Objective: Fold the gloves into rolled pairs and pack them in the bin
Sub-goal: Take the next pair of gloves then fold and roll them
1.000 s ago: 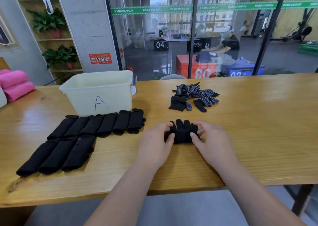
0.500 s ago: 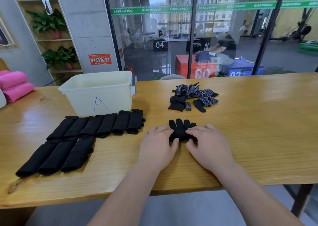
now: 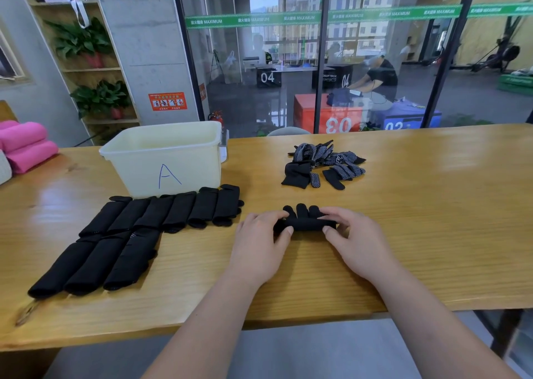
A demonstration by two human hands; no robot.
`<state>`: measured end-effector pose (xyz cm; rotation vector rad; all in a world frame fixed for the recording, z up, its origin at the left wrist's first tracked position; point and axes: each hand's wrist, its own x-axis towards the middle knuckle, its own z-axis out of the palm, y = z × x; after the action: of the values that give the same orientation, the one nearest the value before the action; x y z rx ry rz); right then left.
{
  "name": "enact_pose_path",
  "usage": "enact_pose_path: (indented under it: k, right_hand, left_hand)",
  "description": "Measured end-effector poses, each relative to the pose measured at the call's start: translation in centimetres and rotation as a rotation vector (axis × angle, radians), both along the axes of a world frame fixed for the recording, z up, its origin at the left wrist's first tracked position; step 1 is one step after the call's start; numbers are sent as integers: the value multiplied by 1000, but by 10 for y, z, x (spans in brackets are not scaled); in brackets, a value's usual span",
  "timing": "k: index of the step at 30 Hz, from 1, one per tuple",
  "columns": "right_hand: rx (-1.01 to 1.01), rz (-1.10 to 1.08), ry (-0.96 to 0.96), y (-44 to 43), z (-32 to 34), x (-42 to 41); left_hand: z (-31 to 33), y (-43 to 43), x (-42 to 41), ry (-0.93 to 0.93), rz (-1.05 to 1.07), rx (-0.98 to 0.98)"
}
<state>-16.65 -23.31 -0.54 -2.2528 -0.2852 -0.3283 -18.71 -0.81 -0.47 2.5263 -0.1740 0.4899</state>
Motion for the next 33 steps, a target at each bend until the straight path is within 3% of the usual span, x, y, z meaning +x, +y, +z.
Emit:
enact_pose_path:
  k: [4, 8, 17, 23, 29, 33]
  right_hand:
    - [155, 0, 82, -2, 5, -2]
    - [109, -45, 61, -1, 4, -3]
    - [-298, -264, -236, 10, -9, 0]
    - [-367, -326, -238, 9, -10, 3]
    - [-296, -27, -301, 10, -8, 0]
    - [-329, -50, -299, 12, -4, -4]
  left_hand:
    - [-1, 4, -1, 78, 5, -189]
    - [0, 4, 1, 97, 16, -259]
    - [-1, -4, -2, -277, -18, 60]
    - [-5, -11, -6, -199, -85, 226]
    - [-3, -11, -9, -176, -86, 259]
    - [-5, -11, -6, -138, -87, 242]
